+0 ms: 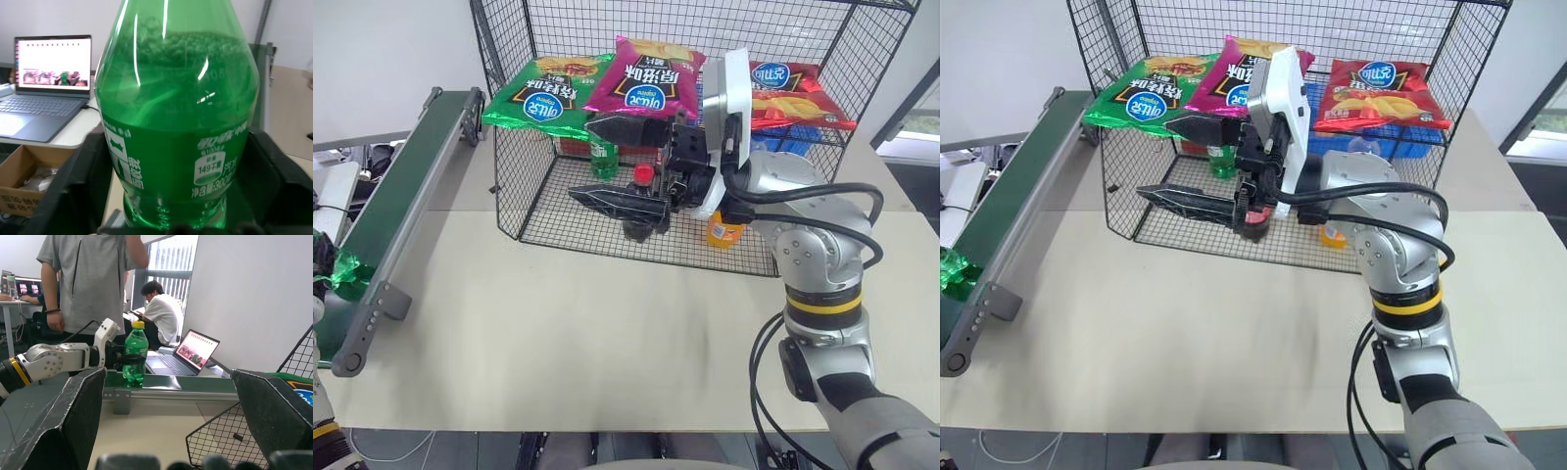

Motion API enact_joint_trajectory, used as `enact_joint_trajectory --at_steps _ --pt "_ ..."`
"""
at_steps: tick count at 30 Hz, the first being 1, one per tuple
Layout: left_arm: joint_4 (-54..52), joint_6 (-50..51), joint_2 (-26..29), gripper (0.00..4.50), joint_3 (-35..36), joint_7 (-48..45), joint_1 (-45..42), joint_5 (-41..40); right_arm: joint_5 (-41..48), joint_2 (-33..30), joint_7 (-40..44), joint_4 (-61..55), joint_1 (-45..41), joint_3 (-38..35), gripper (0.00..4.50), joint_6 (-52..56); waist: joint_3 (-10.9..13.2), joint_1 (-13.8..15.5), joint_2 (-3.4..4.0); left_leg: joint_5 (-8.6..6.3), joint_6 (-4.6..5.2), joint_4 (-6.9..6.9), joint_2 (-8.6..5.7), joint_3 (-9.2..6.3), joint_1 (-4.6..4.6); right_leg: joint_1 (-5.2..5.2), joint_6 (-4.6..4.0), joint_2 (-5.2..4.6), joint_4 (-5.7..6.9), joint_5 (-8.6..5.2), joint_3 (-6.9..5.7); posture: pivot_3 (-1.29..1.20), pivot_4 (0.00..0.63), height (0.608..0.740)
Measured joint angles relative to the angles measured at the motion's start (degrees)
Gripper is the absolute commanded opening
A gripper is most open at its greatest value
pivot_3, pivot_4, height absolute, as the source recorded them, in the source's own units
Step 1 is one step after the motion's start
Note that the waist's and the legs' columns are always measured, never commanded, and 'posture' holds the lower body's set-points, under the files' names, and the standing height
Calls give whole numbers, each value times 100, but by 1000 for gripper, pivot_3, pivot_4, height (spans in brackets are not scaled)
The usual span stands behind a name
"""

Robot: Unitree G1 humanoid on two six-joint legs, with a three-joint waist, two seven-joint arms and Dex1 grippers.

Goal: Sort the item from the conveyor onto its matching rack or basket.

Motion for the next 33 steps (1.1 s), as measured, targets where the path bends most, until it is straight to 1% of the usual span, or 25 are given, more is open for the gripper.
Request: enact_joint_trajectory --at_steps 7,11,13,15,17,20,23,26,28,30,33 --pt "-279 81 -109 2955 69 38 152 -109 -4 -27 2 3 0 0 4500 0 1 11 -2 0 0 0 0 0 -3 -3 -4 -6 0 2 -8 0 150 740" --pt "-942 651 -114 2955 -152 -180 116 -651 -27 -146 -16 4 2 0 4500 -1 2 54 -24 1 -1 2 -1 -1 -25 -16 -8 -36 -1 5 -49 0 150 740" --pt "-1312 980 -28 2955 -365 -396 22 -1017 -74 -334 -43 -56 73 -21 4500 -1 0 63 -27 3 -3 2 -2 7 -36 -24 -10 -65 -1 6 -84 0 150 740" --pt "-1614 1267 188 2955 -590 -612 -65 -1287 -95 -467 -77 -153 250 -47 4500 9 0 59 -28 3 -3 2 -4 12 -38 -24 -13 -83 -3 8 -120 0 150 740" --pt "-1999 1555 437 2955 -987 -897 -220 -1524 -123 -666 -190 -374 578 -77 4500 81 1 64 -27 3 -3 0 -6 15 -39 -24 -13 -84 -5 8 -125 0 150 740" --pt "-2429 1714 442 2955 -1776 -1223 -410 -1679 -222 -745 -578 -680 1008 -81 4500 249 3 41 -11 4 -1 0 -8 23 -36 -21 -13 -80 -5 8 -123 0 150 740" --pt "-2477 1672 50 2955 -2599 -1273 -580 -1488 -304 -736 -1049 -1000 1311 -77 4500 461 6 -10 -5 4 -1 1 -5 27 -31 -25 -13 -62 2 7 -118 0 150 740" --pt "-2292 1572 -234 2955 -3229 -1292 -688 -1114 -406 -756 -1468 -1241 1392 -59 4500 711 7 -17 -6 6 -2 5 -5 27 -34 -39 -13 -29 12 7 -115 0 150 740" --pt "-2021 1328 -522 2955 -3495 -1257 -917 -824 -578 -735 -1817 -1340 1508 -14 4500 872 7 30 -6 7 -3 11 1 20 -40 -38 -13 -6 11 7 -113 0 150 740" --pt "-1711 1036 -693 2955 -3686 -1234 -1121 -497 -738 -730 -2019 -1350 1584 170 4500 966 7 44 -6 7 -3 12 2 21 -44 -41 -13 2 11 7 -106 0 150 740" --pt "-964 455 -1046 2955 -3937 -1187 -1583 50 -951 -668 -2244 -1361 1623 382 4500 1010 8 60 -6 8 -2 12 -2 26 -45 -42 -13 18 10 7 -109 0 150 740"
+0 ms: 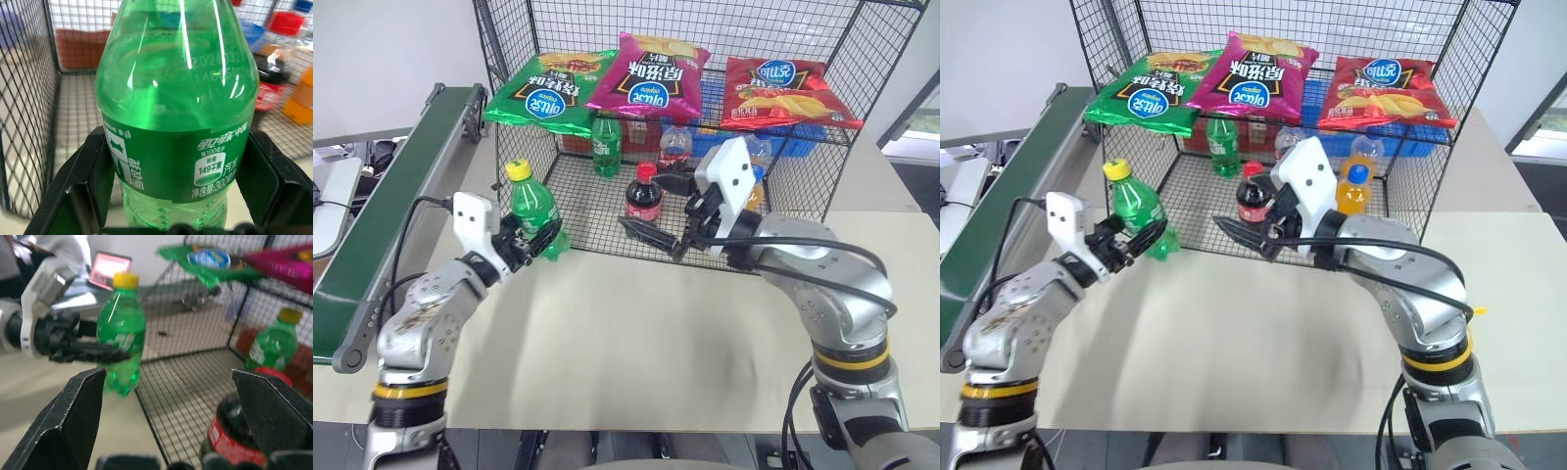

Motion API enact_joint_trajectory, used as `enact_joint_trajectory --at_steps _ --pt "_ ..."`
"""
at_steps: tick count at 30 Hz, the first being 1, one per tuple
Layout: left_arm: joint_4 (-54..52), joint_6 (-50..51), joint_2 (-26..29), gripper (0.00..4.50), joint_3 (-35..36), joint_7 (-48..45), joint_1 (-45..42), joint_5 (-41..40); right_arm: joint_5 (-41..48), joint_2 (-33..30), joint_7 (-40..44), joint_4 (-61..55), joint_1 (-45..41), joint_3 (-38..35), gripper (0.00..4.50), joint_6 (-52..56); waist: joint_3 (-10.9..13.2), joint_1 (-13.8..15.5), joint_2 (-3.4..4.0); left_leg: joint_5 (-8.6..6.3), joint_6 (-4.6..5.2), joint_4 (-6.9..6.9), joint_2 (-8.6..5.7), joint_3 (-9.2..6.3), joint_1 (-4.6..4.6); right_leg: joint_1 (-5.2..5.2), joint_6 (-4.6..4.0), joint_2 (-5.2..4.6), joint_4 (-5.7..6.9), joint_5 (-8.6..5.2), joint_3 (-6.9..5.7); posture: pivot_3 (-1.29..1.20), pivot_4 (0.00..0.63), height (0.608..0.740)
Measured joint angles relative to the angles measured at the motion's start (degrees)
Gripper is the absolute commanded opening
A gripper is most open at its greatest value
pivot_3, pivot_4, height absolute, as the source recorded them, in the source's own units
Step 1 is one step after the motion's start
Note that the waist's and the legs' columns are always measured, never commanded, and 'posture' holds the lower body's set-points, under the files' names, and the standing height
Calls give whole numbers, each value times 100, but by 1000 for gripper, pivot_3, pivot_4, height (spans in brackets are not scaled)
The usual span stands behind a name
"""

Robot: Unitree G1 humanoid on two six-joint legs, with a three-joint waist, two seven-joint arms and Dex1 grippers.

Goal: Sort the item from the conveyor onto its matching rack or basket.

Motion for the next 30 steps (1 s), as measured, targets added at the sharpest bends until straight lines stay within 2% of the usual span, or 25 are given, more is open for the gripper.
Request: enact_joint_trajectory --at_steps 7,13,20,29,30 --pt "1620 -1090 -807 2955 -555 -32 -826 880 -284 237 -293 -4 -59 137 4500 67 0 85 0 1 2 3 -10 8 -9 -2 0 1 2 0 -4 0 150 740" --pt "2481 -1757 -1221 2955 -745 -125 -1180 1225 -374 369 -381 -4 -103 188 4500 96 0 107 0 1 3 3 -10 10 -9 -3 0 4 4 0 -4 0 150 740" --pt "3560 -2539 -1352 2955 -676 84 -1798 1565 -532 432 -474 2 -117 201 4500 107 0 114 0 4 7 4 -10 8 -9 -3 0 7 6 0 -8 0 150 740" --pt "4160 -2990 -1468 2955 -584 95 -1946 1680 -697 417 -493 41 -201 233 4500 216 0 117 0 5 9 4 -11 8 -9 -3 0 7 9 0 -10 0 150 740" --pt "4204 -3055 -1468 3455 -584 93 -1948 1688 -703 419 -493 51 -201 233 4500 229 0 115 0 5 9 4 -11 8 -9 -3 0 7 10 0 -10 0 150 740"
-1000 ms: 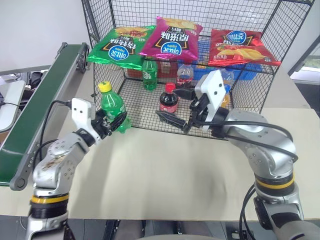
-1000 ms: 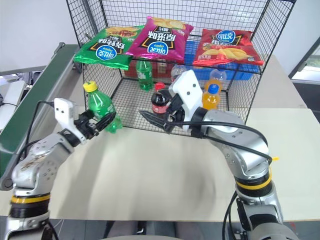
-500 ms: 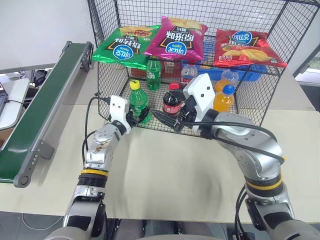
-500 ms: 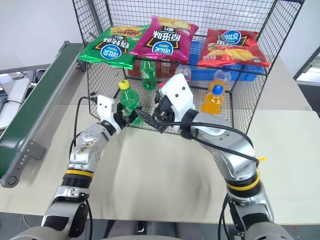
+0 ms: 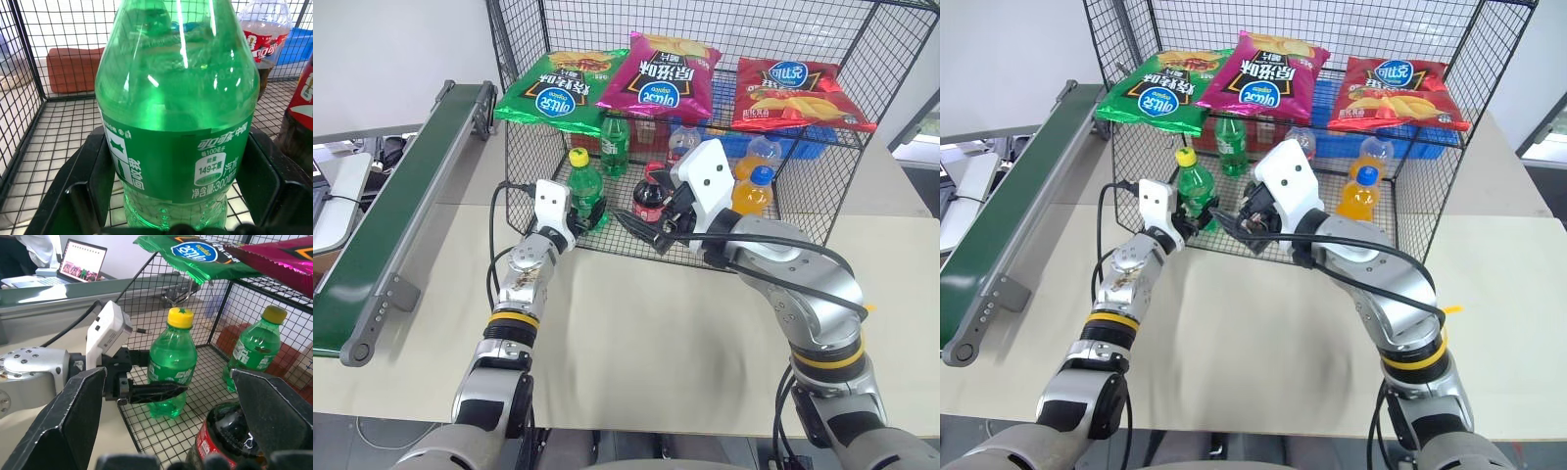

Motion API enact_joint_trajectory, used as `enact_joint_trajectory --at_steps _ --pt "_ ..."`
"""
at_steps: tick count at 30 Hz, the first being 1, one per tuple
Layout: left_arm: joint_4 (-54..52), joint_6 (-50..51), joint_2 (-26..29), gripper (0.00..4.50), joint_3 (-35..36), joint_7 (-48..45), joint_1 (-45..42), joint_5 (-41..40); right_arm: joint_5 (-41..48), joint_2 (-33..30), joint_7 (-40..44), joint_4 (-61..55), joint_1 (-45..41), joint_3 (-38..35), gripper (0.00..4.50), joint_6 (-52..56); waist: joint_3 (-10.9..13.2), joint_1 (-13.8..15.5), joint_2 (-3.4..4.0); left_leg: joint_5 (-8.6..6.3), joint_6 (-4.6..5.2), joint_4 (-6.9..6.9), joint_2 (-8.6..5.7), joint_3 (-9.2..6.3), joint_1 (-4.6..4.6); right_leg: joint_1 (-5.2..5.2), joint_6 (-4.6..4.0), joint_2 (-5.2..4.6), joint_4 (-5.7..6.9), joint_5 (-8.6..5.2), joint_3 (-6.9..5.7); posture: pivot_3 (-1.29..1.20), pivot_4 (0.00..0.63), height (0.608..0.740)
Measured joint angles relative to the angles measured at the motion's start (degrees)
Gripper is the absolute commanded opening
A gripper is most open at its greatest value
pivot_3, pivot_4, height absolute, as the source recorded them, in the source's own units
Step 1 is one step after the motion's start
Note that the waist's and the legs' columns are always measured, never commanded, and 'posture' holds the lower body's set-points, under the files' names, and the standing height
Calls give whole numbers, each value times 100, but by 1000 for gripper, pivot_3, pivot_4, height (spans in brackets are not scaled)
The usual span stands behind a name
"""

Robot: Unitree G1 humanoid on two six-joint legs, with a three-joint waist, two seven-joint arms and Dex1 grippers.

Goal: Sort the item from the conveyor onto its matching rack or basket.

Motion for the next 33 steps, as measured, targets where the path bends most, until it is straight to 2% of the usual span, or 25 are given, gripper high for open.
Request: enact_joint_trajectory --at_steps 1,3,9,15,17,23,26,29,33 --pt "18 -18 0 3967 7 -3 -1 2 -10 7 0 12 0 0 4500 7 0 -1 0 0 0 0 0 0 0 0 0 0 0 0 0 0 150 740" --pt "25 -49 1 4446 24 -33 -1 3 -28 23 0 24 0 1 4500 8 0 -1 0 0 0 0 0 0 1 0 0 0 1 0 0 0 150 740" --pt "3 -82 8 4446 85 -88 7 -2 -45 74 6 66 -6 2 4500 8 0 2 0 0 0 0 0 0 1 0 0 0 2 0 0 0 150 740" --pt "-1210 567 258 4446 102 -238 762 -106 -46 -15 192 157 7 -4 4500 -37 -1 -34 1 0 0 -2 7 1 8 0 0 2 7 0 3 0 150 740" --pt "-2205 1295 570 4446 106 -399 1400 -331 -46 -251 381 165 158 -53 4500 -179 -1 -38 1 0 0 -2 12 -2 9 1 0 1 7 0 3 0 150 740" --pt "-4133 2857 1563 4446 293 -809 2376 -925 -4 -670 850 242 662 -407 4500 -609 0 -19 2 1 0 -1 12 -6 12 5 0 -3 6 0 5 0 150 740" --pt "-5072 3462 2419 4446 375 -1179 2752 -1137 206 -948 1215 223 1042 -829 4500 -915 0 -18 2 0 0 -4 13 -9 14 11 0 -2 0 0 5 0 150 740" --pt "-5525 3823 3020 4446 857 -1475 2777 -1400 326 -1075 1386 227 1207 -1331 4500 -1133 4 -11 9 1 0 -2 13 -6 17 12 1 -3 -3 -1 8 0 150 740" --pt "-5662 4031 3119 4446 1071 -1663 2485 -1780 496 -1046 1356 137 1201 -1552 4500 -1221 4 -33 10 0 0 -4 13 -5 39 39 3 5 -13 -2 8 0 150 740"
